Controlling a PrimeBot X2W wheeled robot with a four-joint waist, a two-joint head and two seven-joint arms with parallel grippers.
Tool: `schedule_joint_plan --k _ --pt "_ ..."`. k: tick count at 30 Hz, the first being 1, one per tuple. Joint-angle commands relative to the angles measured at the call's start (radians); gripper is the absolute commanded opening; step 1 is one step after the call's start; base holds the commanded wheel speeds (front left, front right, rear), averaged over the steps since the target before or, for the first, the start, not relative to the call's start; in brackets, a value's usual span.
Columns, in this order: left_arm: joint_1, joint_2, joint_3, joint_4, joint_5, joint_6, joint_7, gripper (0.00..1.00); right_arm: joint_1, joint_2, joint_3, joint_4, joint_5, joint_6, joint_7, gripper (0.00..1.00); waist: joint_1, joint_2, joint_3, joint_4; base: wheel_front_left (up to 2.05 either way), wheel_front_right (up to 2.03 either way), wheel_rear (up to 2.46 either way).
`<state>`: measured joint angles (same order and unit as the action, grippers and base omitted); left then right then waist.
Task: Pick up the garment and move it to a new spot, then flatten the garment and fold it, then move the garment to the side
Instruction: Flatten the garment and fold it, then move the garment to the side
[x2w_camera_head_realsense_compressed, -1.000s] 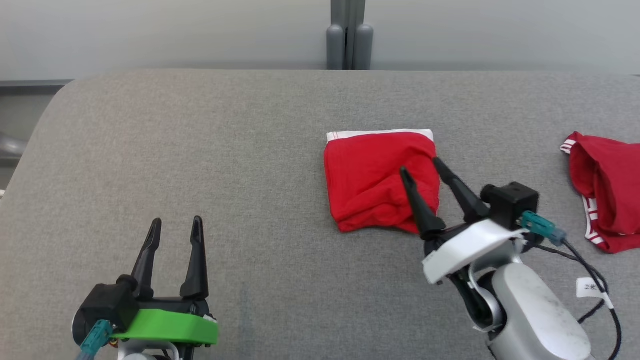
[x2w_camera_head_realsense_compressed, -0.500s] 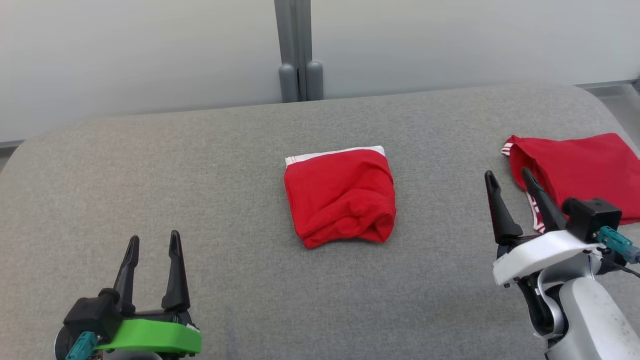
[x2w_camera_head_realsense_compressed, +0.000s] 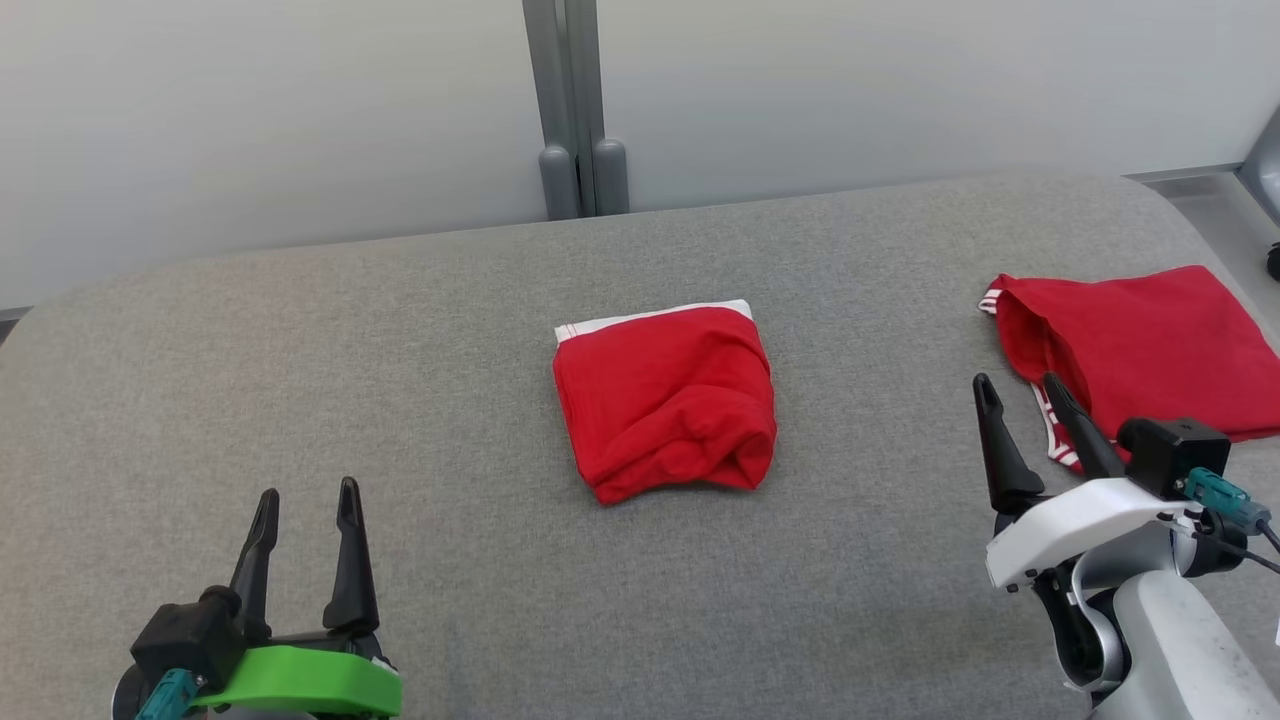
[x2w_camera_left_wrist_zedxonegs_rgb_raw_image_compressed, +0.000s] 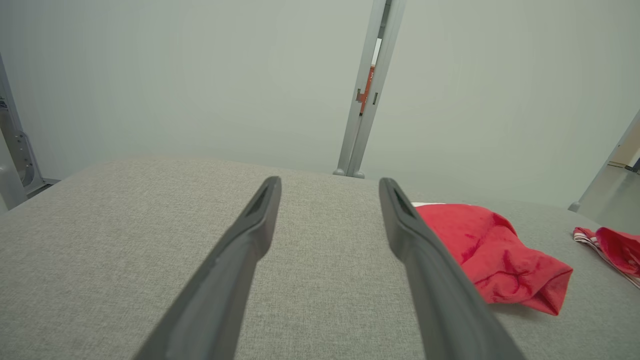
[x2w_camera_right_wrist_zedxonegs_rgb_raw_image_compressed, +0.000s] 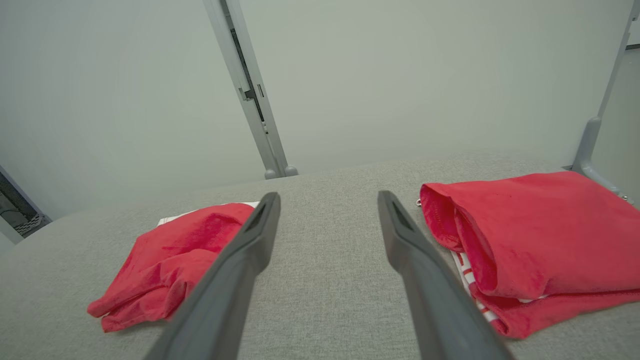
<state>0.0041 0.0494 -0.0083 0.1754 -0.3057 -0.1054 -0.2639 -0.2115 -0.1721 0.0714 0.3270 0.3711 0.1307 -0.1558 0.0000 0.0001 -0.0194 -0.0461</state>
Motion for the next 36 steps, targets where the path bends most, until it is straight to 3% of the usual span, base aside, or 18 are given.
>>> schedule_joint_plan --k 1,7,14,19,27,36 --pt "0.009 0.003 0.000 0.002 -0.002 0.003 0.000 1.00 -0.010 0.001 0.001 0.004 0.007 0.000 0.001 1.00 0.0000 -0.0001 0.002 0.003 0.00 0.00 0.00" --pt "0.011 0.003 -0.010 -0.008 -0.007 0.007 0.000 1.00 -0.039 0.006 0.015 0.022 0.031 0.000 0.061 1.00 0.0000 -0.0001 0.012 0.012 0.00 0.00 0.00" --pt "-0.013 0.003 -0.021 -0.022 -0.008 0.006 0.000 1.00 -0.208 0.053 0.025 0.106 0.067 0.000 0.359 1.00 0.0000 -0.0001 0.054 0.031 0.00 0.00 0.00" --pt "-0.053 0.003 -0.044 -0.025 -0.016 0.003 0.000 1.00 -0.351 0.098 -0.003 0.240 0.050 0.000 0.500 1.00 0.0000 -0.0001 0.118 0.068 0.00 0.00 0.00" --pt "-0.108 0.003 -0.081 -0.015 -0.035 -0.002 0.000 1.00 -0.502 0.120 -0.037 0.462 0.024 0.000 0.517 1.00 0.0000 -0.0001 0.197 0.141 0.00 0.00 0.00" --pt "-0.140 0.003 -0.107 -0.008 -0.041 -0.001 0.000 1.00 -0.586 0.119 0.028 0.651 0.058 0.000 0.464 1.00 0.0000 -0.0001 0.233 0.184 0.00 0.00 0.00"
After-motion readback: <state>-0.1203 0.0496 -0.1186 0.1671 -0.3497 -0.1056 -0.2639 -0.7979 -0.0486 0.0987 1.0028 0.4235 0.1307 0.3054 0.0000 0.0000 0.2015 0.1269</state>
